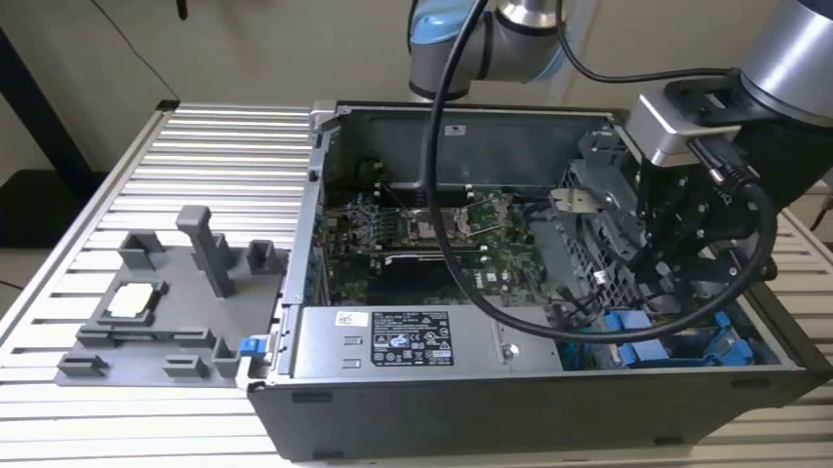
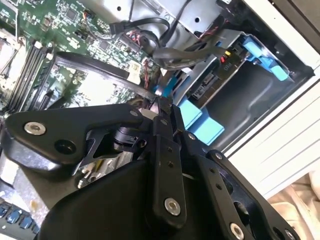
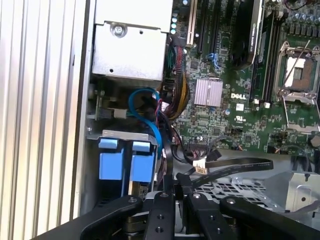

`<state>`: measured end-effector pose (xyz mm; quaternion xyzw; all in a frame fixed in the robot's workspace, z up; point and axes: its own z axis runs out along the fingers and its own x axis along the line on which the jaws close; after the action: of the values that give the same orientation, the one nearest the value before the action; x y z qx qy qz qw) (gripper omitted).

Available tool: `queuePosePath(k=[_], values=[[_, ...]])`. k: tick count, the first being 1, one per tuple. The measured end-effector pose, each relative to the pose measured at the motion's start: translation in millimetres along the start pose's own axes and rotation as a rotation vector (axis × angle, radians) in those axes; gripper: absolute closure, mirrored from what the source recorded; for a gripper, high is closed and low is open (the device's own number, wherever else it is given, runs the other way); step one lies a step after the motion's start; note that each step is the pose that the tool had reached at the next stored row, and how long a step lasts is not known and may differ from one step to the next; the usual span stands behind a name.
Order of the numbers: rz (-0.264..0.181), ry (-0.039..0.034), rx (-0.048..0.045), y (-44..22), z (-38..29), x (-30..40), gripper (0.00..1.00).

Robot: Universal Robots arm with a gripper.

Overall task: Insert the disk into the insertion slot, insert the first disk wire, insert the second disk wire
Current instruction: 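Insert the second disk wire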

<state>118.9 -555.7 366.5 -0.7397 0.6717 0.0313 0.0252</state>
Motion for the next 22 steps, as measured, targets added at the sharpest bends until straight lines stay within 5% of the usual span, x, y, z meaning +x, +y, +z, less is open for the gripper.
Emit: queuePosePath(k=[12,22], values=[[0.003,-0.0037,-0.0391,-13.3,-0.6,24.6,0.84],[0.028,-0.0052,-0.0455,-20.9,4.8,26.8,0.84]])
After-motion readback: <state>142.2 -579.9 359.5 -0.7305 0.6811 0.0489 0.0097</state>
